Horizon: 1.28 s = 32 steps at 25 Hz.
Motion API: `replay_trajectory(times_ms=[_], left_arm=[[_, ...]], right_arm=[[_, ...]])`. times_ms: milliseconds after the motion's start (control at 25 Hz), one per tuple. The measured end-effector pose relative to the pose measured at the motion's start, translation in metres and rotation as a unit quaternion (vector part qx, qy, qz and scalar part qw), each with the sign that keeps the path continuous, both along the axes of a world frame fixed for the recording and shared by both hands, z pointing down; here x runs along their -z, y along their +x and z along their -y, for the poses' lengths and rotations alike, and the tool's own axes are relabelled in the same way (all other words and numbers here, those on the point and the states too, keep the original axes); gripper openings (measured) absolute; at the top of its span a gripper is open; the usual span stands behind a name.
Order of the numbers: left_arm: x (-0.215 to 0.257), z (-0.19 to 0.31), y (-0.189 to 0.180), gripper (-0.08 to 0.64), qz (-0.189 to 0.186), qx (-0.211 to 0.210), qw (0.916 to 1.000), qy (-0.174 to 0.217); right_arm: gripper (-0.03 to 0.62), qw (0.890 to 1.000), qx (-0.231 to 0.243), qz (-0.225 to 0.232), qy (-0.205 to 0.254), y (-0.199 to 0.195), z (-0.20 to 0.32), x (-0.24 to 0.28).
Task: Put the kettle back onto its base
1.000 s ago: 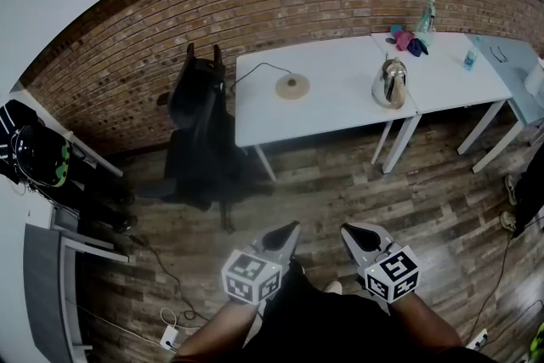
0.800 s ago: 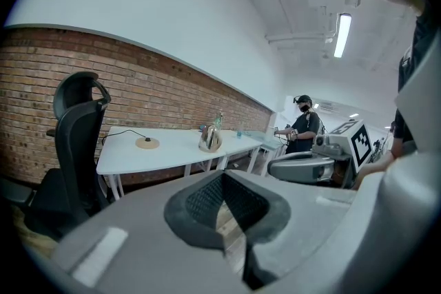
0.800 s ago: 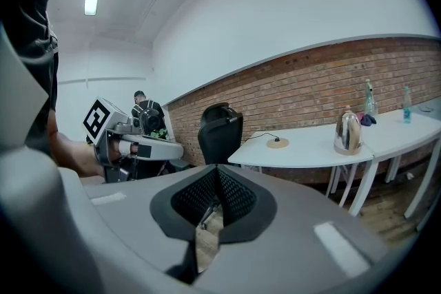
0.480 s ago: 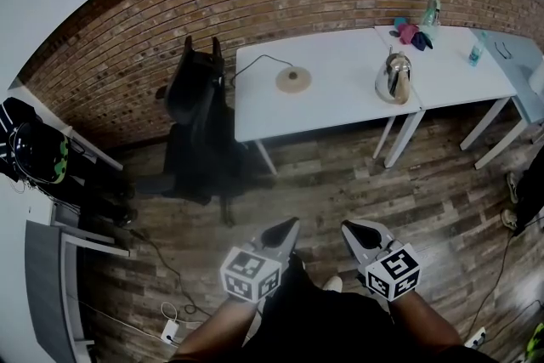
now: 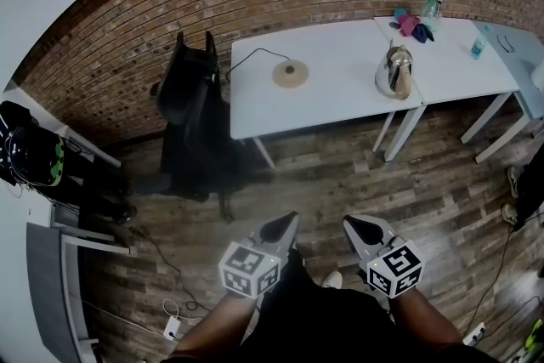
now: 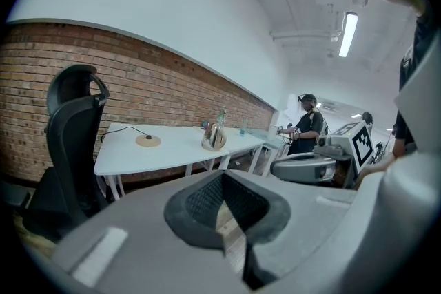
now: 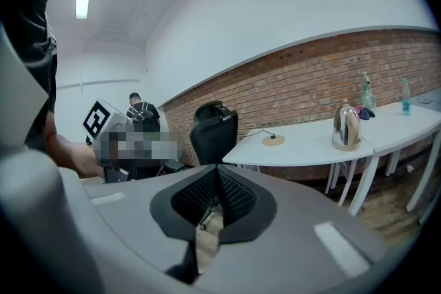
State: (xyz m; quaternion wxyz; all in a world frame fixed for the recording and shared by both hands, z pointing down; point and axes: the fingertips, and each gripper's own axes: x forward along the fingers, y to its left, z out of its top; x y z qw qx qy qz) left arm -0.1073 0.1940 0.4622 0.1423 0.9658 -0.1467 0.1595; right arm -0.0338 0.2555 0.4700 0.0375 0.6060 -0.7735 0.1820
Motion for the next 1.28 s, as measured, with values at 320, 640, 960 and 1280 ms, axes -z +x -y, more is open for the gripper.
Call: replay_trajectory(times_ms=[320, 640, 960, 1280], left_arm=[[-0.002, 0.03, 0.011, 0.0, 0.006, 0.002, 1.0, -0.003], [-0.001, 0.078, 0.011, 0.0, 0.004, 0.009, 0.9999, -0.004], [0.002, 0.124, 0.02, 0.0, -0.01, -0.001, 0.9999, -0.007], [0.015, 0.174, 0.018, 0.0, -0.027, -0.01, 0.9995, 0.009]], right_arm=[[0.028, 1.0, 0.0, 0.008, -0.007, 0.012, 0.032, -0.005], [0.028, 1.0, -0.001, 0.004, -0.005, 0.017, 0.078, 0.002], [0.028, 1.0, 0.004, -0.015, -0.018, 0.016, 0.12, 0.004], [0.028, 0.999, 0.0, -0.037, -0.017, 0.008, 0.167, 0.018]])
